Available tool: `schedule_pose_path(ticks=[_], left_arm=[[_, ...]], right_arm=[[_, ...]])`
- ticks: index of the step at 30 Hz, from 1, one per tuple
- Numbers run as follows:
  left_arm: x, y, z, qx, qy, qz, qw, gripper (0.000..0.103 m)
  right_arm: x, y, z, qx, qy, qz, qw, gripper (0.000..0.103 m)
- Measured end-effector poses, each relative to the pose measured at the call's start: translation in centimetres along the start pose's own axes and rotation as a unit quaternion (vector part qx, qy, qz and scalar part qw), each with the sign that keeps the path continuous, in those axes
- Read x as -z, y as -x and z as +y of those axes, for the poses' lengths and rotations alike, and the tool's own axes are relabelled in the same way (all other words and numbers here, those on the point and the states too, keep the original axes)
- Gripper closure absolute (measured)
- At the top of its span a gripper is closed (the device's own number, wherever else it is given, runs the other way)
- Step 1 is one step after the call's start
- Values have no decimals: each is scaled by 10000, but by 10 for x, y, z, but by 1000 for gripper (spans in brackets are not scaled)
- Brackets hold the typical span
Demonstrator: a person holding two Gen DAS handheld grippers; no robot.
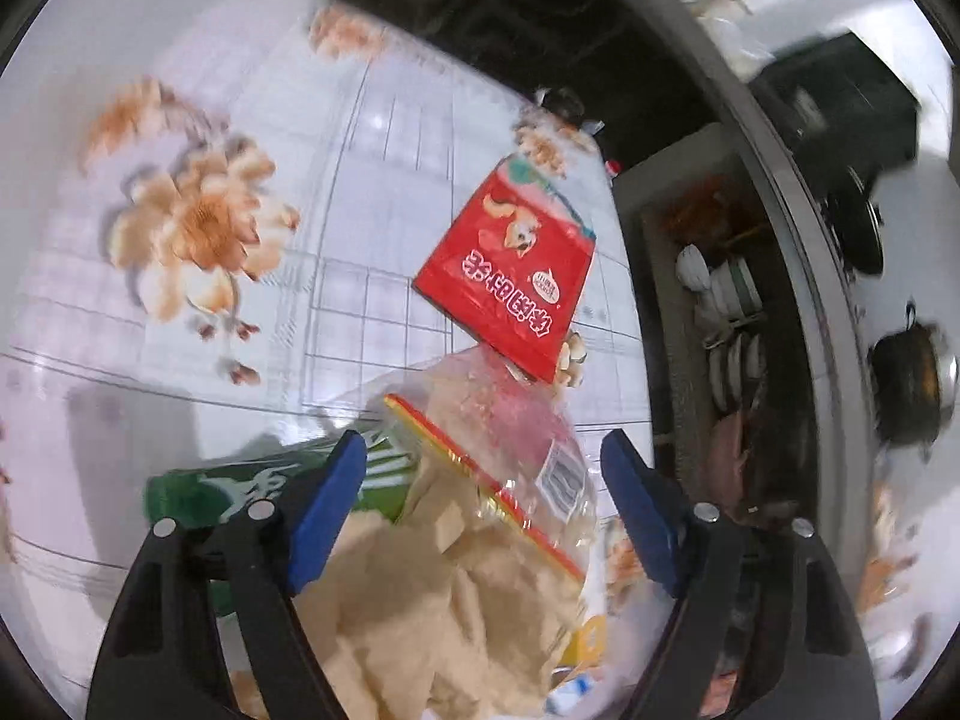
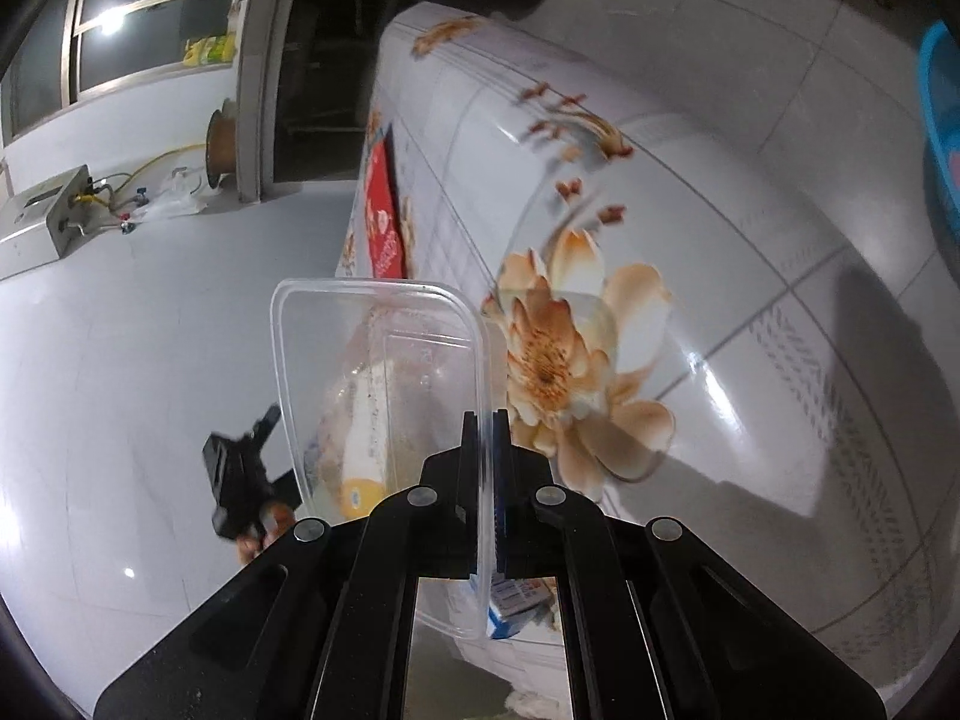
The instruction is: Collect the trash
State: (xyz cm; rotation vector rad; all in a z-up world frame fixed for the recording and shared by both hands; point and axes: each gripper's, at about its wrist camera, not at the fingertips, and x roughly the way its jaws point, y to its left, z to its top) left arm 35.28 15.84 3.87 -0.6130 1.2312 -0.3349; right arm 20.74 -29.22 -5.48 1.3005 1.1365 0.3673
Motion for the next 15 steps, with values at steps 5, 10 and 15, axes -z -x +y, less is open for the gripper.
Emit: schedule_pose_path(ticks=[5,10,15], left_arm=[[-14,-23,14,30,566,518,9970,28],[-22,-31,13,-43,663,554,9963,38],[-23,-36,12,-113,644,532,9964,54]], right_arm=[[3,3,-6,24,-53,20,10000,100],[5,11,-14,53,-67,-8,10000,99],[5,8,-16,41,-98,-17,9999,99]])
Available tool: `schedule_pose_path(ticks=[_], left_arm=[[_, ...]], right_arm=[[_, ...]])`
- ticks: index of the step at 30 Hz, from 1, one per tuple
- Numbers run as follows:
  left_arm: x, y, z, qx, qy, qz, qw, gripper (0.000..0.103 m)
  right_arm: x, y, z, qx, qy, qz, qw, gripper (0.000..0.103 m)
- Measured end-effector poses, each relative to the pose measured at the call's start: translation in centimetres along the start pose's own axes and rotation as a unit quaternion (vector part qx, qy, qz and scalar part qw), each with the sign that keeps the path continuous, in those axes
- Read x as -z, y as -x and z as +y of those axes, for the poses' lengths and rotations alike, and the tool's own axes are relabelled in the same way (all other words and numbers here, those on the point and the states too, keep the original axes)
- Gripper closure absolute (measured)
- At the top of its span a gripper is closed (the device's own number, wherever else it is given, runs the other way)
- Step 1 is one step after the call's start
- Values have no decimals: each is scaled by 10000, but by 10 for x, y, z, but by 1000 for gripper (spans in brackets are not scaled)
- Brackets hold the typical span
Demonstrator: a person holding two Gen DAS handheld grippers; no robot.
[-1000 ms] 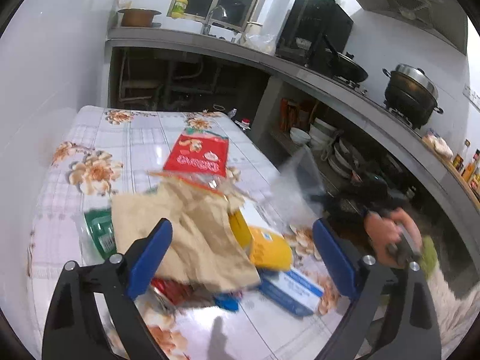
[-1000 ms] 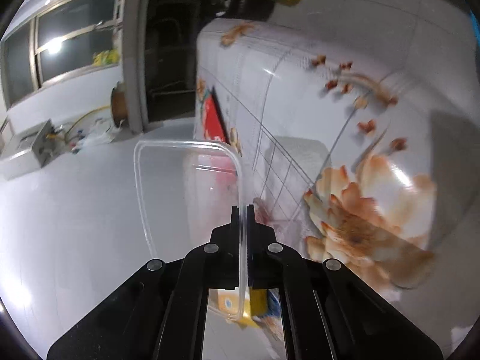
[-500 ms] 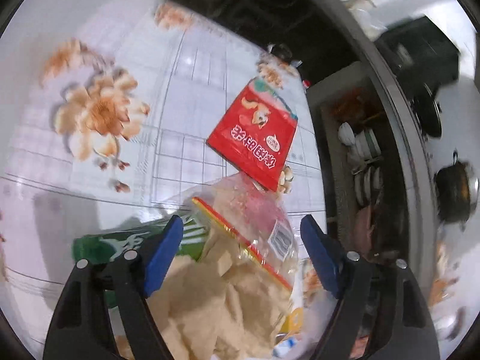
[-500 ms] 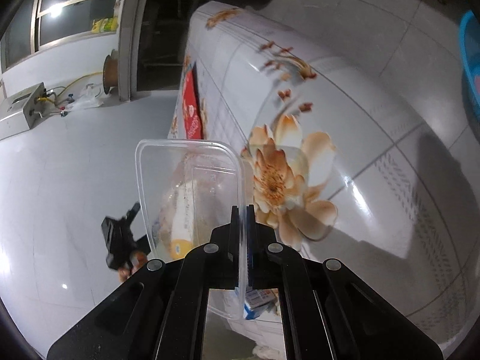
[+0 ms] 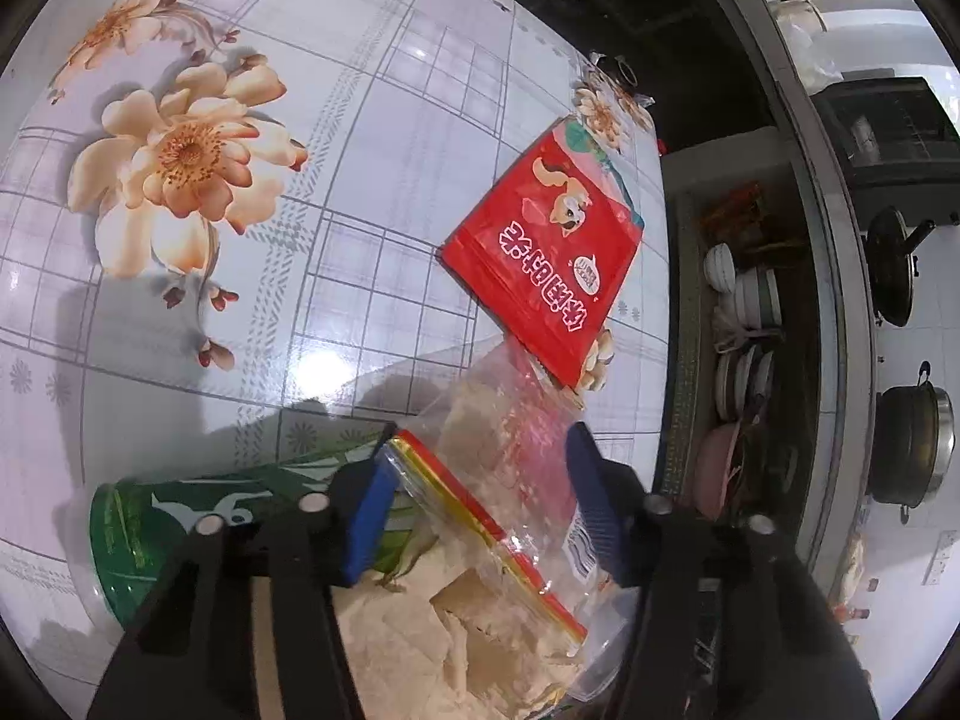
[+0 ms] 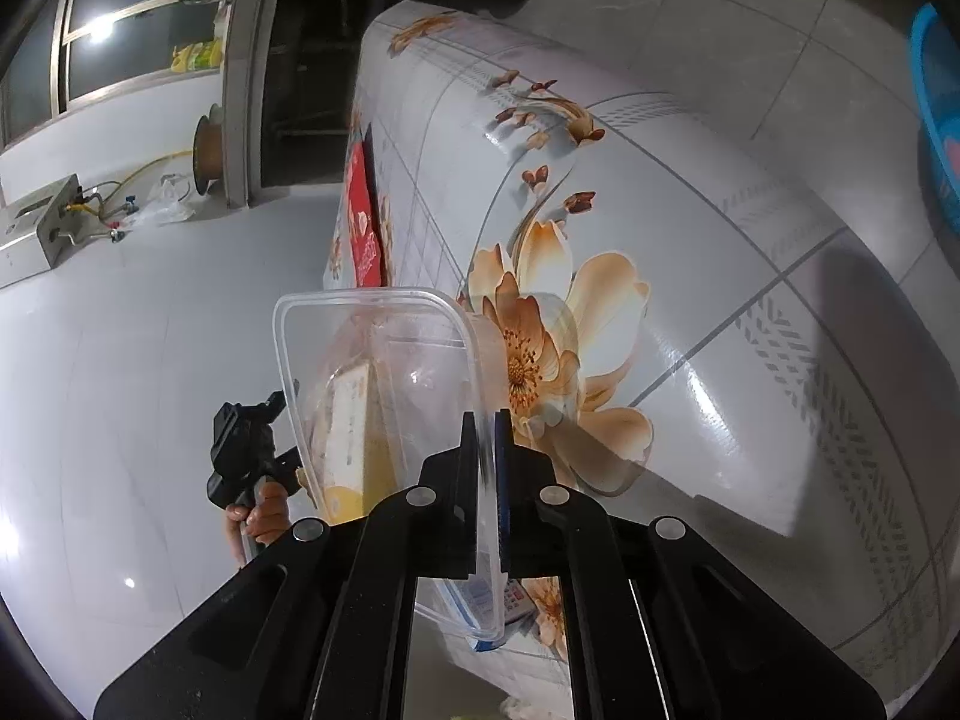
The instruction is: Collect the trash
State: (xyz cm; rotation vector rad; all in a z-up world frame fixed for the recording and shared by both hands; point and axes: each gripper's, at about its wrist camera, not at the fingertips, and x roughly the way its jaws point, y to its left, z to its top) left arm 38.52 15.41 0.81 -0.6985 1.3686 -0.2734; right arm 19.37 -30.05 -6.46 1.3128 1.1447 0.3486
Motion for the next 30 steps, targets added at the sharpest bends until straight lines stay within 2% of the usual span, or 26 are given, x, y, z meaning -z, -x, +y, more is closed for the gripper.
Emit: schedule_pose_path(ticks=[4,8,14,19,22,25,30], left_arm=[[3,1,4,42,-5,-37,10000,80],[6,8,3,255,-137,-128,9995,90],[15,32,-3,752,-256,-420,9960,100],[29,65,-18,1119,-508,-819,9890,101],[42,87,-33,1364,-807,-1063,9816,102],[55,108,-53,1433,-1253,-1371,9721,102],[82,144,-87,1516,-2112,-1978,9451,102]], right_arm=[[2,-3,1,-24,-48,-19,10000,99],[0,-4,3,-52,-111,-62,9999,99],[2,1,7,-118,-113,-142,9998,100],[4,7,12,-200,-57,-216,9996,100],[5,13,14,-305,-49,-269,9992,100],[8,18,17,-384,-33,-349,9987,100],[12,27,17,-494,-24,-419,9979,100]])
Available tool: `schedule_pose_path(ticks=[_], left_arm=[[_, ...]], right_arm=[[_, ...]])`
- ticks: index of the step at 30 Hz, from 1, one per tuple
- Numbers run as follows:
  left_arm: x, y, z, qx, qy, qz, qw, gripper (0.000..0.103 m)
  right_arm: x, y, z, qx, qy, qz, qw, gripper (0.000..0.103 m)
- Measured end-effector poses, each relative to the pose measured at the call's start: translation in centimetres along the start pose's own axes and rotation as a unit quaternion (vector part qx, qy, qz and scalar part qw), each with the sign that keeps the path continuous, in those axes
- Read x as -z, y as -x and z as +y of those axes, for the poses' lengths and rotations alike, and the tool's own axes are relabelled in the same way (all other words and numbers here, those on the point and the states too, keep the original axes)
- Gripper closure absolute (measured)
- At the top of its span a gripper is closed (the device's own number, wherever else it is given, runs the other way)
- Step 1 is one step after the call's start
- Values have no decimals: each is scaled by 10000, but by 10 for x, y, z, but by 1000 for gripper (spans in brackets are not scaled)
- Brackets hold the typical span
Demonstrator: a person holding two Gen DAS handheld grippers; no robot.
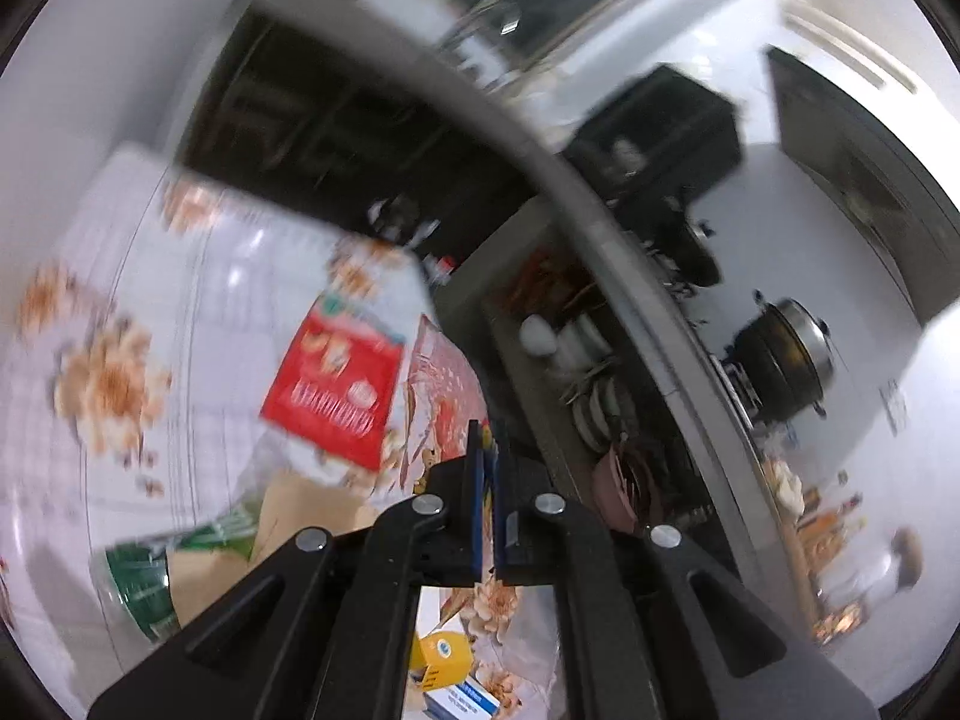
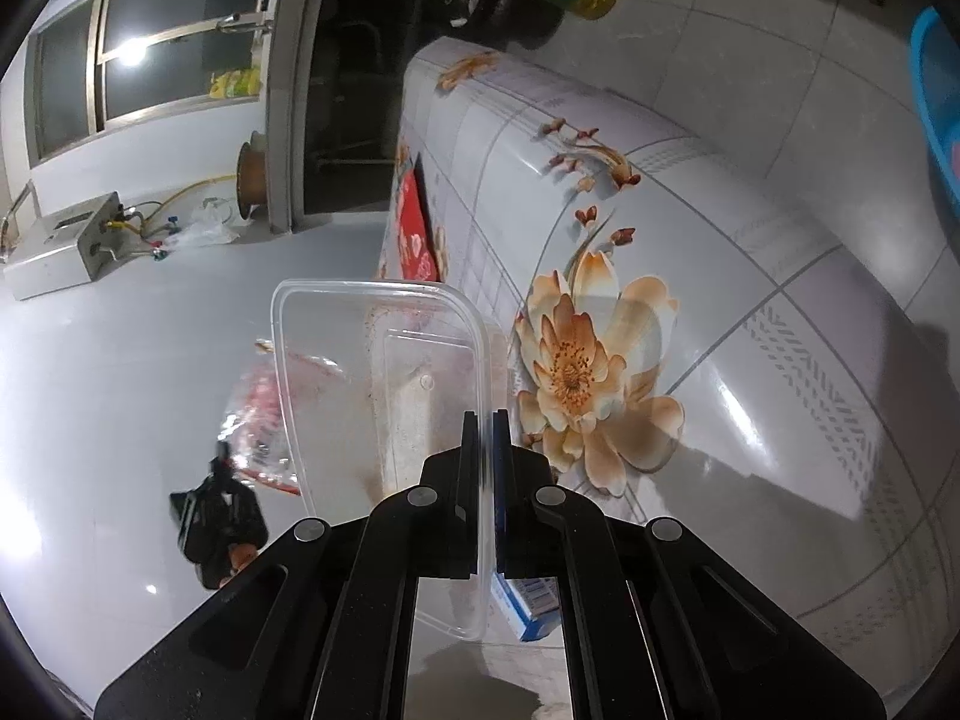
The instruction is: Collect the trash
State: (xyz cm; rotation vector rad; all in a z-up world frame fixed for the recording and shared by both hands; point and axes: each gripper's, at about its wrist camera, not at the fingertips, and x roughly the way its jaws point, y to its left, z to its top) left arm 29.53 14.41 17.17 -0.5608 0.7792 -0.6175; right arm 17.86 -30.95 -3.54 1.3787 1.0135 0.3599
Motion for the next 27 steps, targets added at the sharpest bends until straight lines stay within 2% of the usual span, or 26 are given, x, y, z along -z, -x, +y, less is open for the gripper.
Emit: schedule_pose_path(ticks=[3,7,14,17,20,23,27], left_arm=[[0,11,-26,94,-472,-208,9986,102],[9,13,-54,105,-1011,-269,9945,102],[41,-22,-105,291,-1702,-5,9850,102],[60,-52,-133,491,-1950,291,9791,102],[81,-91,-166,634,-2320,668,9684,102],[106,-138,-201,843,-2572,1163,9556,102],[151,-212,-247,907,-2961,1798,9337,102]], right_arm=[[2,5,1,-78,4,-46,10000,100],[3,13,1,-169,-39,-159,9997,100],[4,46,-10,-110,-82,-449,9989,100],[9,69,-27,-226,-280,-722,9967,100],[17,102,-50,-326,-532,-1157,9913,100],[27,144,-86,-302,-903,-1734,9802,100],[37,180,-131,-127,-1404,-2261,9638,100]])
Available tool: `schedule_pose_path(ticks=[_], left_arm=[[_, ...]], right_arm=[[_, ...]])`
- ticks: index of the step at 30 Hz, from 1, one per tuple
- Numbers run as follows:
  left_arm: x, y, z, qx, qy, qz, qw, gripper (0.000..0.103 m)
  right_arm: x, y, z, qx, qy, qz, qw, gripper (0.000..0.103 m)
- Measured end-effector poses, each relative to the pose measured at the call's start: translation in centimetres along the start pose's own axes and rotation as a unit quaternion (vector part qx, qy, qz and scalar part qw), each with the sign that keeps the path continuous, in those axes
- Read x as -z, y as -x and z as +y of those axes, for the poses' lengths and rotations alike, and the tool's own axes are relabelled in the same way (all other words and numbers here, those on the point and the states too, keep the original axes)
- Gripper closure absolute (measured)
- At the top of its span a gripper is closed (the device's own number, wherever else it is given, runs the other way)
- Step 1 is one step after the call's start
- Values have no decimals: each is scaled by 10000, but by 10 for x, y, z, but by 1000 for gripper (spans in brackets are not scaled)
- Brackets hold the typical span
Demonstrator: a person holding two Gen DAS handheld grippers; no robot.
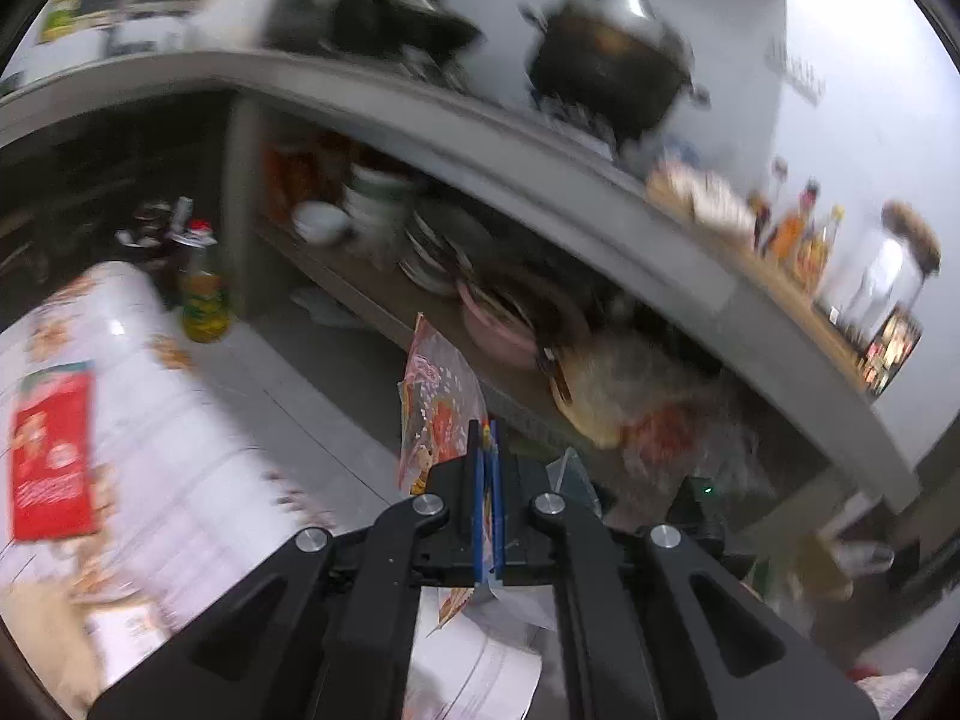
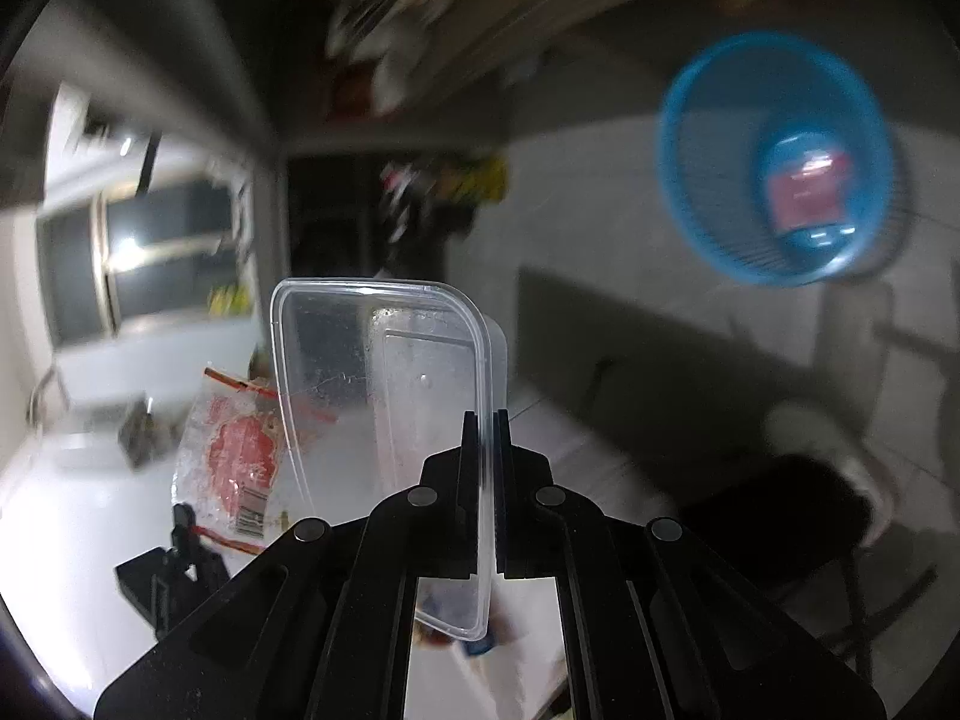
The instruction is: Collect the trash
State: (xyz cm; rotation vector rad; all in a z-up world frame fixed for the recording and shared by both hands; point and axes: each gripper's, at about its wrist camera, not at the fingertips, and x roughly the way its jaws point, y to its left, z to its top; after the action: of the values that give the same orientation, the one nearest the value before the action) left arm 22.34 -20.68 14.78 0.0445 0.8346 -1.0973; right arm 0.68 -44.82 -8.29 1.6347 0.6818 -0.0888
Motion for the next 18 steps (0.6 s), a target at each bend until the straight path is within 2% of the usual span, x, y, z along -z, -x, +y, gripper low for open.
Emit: schedule_pose_path(ticks=[2,6,12,16,18], left_arm=[[-1,-41,-15,86,-90,330,9994,102],[5,-140,-45,189,-248,1042,9941,102],[24,-251,-64,374,-214,1848,9818,101],[26,-306,-76,314,-279,2082,9772,101],[31,-328,-77,370,-242,2238,9736,92]], right_arm=[[-12,11,-30,194,-350,-258,9989,100],[-35,16,-79,404,-946,-513,9934,100],[-70,-6,-130,859,-1561,-752,9811,100],[-93,-14,-143,1029,-1668,-959,9759,92],[-107,-20,-144,1068,-1608,-1072,9753,80]])
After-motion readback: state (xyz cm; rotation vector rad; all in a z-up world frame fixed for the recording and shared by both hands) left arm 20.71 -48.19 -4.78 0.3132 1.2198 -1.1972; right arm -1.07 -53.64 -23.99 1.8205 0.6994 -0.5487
